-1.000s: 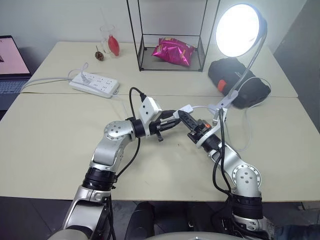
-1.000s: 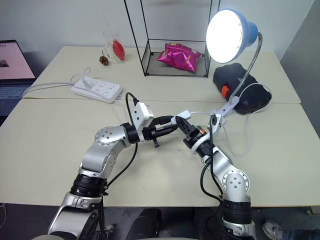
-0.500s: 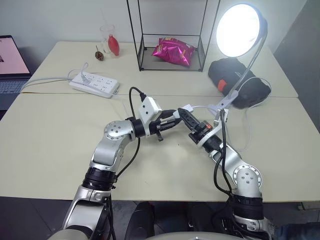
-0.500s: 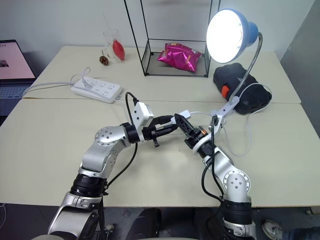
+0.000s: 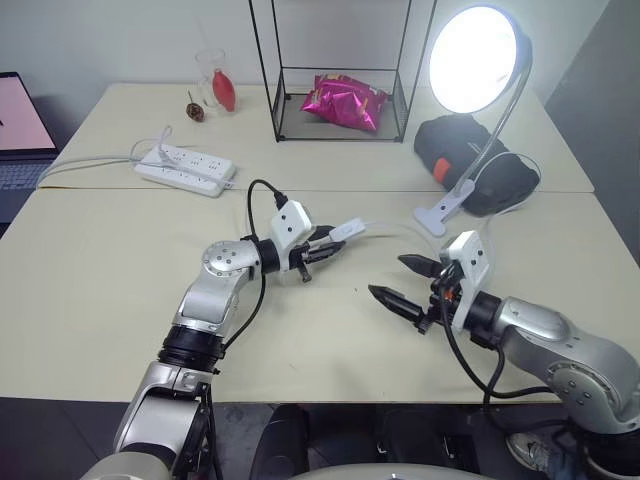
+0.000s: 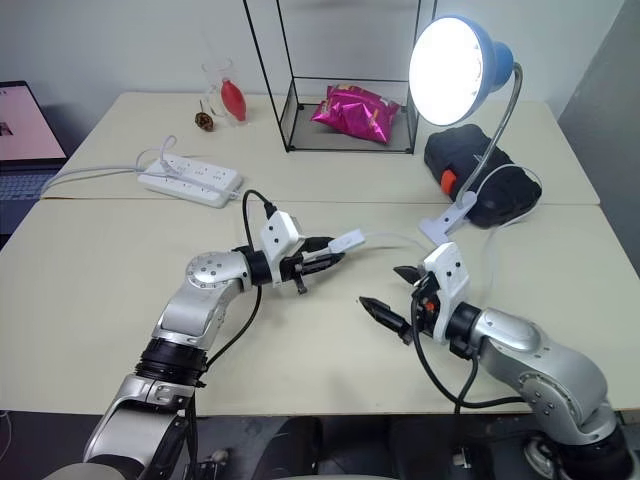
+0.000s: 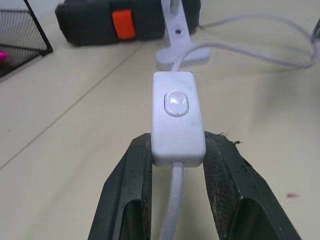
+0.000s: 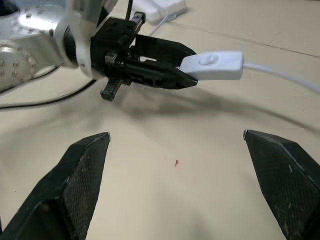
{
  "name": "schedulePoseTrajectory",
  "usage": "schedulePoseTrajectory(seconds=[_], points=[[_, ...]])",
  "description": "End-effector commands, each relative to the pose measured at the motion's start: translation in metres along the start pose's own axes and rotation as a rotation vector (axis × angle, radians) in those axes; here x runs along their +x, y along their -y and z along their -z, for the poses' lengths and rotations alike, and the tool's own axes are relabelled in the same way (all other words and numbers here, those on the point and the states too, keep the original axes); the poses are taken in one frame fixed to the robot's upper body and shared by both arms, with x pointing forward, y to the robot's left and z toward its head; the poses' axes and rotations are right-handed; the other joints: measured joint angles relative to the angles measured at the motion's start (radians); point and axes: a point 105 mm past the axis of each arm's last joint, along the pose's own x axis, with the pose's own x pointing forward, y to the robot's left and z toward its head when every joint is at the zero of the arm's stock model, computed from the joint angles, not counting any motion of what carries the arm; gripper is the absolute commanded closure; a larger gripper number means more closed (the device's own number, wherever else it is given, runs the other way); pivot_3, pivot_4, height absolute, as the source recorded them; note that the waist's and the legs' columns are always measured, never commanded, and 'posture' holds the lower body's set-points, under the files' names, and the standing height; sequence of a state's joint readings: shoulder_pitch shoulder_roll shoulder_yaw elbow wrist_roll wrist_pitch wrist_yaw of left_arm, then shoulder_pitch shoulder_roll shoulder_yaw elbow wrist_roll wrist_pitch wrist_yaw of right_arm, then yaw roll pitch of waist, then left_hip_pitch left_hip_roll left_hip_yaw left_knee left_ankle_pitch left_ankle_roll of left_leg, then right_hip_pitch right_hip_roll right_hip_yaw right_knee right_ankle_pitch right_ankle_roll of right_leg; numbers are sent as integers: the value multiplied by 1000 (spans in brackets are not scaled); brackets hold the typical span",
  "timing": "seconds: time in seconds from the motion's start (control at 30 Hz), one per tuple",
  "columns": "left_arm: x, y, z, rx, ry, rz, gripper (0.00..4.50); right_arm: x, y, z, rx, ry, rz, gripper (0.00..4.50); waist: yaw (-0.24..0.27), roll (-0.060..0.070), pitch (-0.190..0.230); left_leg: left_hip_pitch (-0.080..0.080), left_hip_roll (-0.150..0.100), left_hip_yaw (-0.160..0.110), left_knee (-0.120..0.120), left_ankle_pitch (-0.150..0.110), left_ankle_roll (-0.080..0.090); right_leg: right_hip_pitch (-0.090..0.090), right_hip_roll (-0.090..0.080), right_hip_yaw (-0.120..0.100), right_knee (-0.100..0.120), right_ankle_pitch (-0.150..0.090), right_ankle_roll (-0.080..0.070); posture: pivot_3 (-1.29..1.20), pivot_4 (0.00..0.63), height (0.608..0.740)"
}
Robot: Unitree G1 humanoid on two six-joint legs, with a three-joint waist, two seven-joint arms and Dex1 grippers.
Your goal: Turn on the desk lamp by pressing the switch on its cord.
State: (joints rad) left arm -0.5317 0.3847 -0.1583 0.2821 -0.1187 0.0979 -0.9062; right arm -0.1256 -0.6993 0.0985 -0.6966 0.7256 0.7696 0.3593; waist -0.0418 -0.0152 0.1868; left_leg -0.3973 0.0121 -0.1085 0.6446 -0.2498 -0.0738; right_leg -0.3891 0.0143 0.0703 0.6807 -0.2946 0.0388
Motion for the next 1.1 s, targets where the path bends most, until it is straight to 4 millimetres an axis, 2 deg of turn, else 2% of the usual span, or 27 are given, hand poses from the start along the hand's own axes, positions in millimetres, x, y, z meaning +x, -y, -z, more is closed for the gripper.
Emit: schedulePoseTrajectory(seconds=[0.03, 0.33, 0.4, 0.53, 0.8, 0.97, 1.1], points=[[11, 4, 0, 2, 28, 29, 3415, -7, -1, -12, -174, -15, -26, 0, 4, -1, 0, 0, -1, 0, 0, 0, 0, 0, -1, 0, 0, 0, 0, 0, 150, 740], [23, 11, 14, 1, 4, 76, 3415, -10, 10, -9, -208, -59, -7, 0, 10, -1, 0, -1, -1, 0, 0, 0, 0, 0, -1, 0, 0, 1, -2, 0, 150, 740], [24, 13, 15, 7, 1, 87, 2710, -10, 12, -8, -207, -62, -3, 0, 10, -1, 0, -1, -1, 0, 0, 0, 0, 0, -1, 0, 0, 2, -2, 0, 150, 740], [24, 13, 18, 28, -3, 92, 1742, -9, 15, -6, -205, -63, 4, 0, 10, -1, 0, -1, -1, 0, 0, 0, 0, 0, -1, 0, 0, 2, -2, 0, 150, 740], [13, 4, 14, 43, 6, 47, 105, -11, 19, -3, -214, -74, 4, 0, 10, -1, 0, -1, -1, 0, 0, 0, 0, 0, -1, -1, 0, 2, -3, 0, 150, 740], [-8, -8, -6, 58, 47, -30, 17, -14, 25, -6, -228, -79, 7, 0, 9, -1, 0, -1, 0, -1, 0, 0, 0, 0, -1, -1, 0, 2, -3, 0, 150, 740], [-37, -23, -22, 128, 1, -133, 17, -17, 33, -9, -245, -80, 6, 0, 9, -1, 0, 0, 0, 0, 1, 0, 0, 0, -1, 0, 0, 2, -3, 0, 150, 740]])
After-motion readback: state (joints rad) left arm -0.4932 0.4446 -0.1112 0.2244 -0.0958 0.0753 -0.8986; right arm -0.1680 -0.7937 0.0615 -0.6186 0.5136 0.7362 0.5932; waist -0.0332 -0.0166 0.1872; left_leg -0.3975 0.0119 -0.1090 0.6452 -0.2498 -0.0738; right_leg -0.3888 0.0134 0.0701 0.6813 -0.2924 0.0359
